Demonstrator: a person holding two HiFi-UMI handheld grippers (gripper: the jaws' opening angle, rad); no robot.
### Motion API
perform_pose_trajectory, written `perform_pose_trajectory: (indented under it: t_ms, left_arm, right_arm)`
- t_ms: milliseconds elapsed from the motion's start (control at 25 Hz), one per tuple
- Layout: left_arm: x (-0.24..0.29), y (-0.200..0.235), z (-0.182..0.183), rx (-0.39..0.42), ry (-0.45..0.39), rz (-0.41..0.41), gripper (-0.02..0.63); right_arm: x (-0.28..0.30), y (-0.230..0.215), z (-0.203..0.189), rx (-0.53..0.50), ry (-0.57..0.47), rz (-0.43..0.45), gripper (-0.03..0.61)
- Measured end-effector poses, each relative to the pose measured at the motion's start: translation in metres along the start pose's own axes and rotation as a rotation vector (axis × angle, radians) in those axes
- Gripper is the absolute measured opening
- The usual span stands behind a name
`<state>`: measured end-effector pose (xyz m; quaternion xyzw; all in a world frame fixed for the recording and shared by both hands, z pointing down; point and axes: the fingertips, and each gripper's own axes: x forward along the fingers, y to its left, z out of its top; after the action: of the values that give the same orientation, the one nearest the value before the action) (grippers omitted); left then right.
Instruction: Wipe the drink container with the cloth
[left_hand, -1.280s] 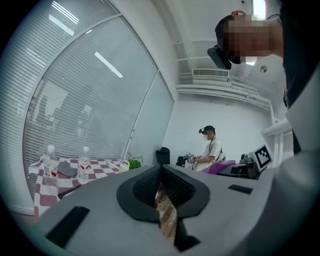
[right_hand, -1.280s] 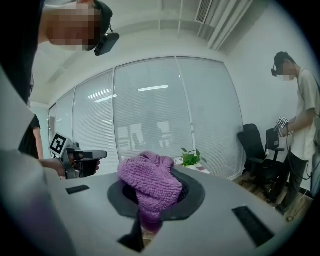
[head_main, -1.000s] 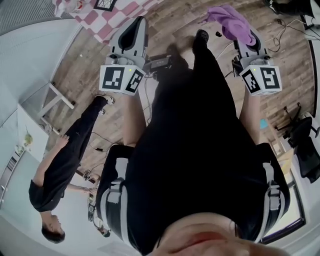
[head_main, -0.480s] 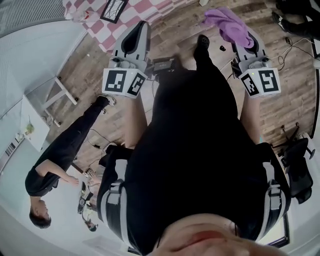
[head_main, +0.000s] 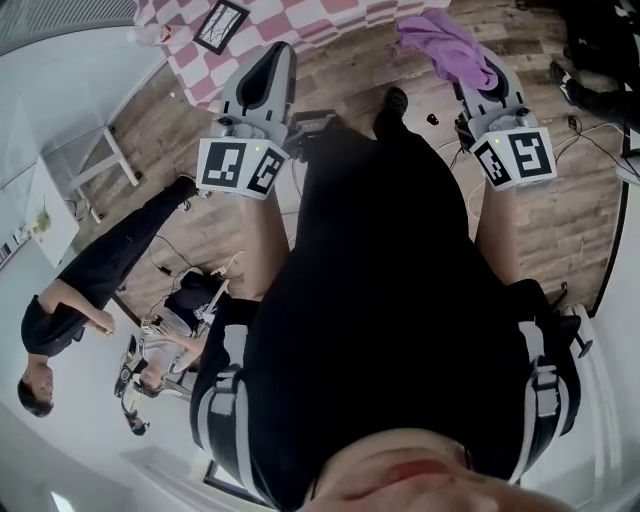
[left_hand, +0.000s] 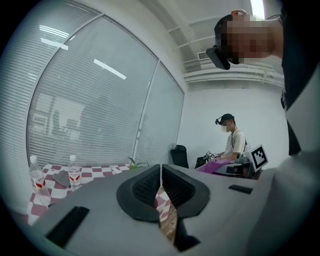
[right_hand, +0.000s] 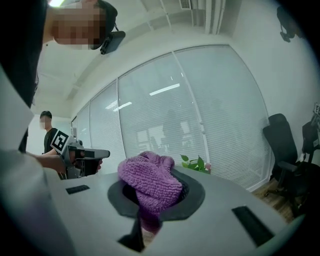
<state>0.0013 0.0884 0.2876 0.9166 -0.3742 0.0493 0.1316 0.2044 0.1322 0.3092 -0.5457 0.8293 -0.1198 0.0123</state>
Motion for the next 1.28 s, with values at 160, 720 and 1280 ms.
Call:
perform_pose_trajectory:
  t_ms: [160,720,1280]
  left_arm:
    - [-0.001,0.000,-0.013,-0.029,0.039,0.061,0.041]
    - [0.002,0.061,-0.026,-0.091,0.087,0.161,0.041]
    - [0.055,0.128,0.005,-0.090,0.019,0.028,0.041]
  right_arm:
    - [0.011,-0.009,-0.001,0.022,0.007,0.061,0.053]
    - [0.079,-0.002,-0.020,0.054,0.075,0.119,0.054]
    - [0.141,0.010,0.009,-0.056,0.091,0.056,0.057]
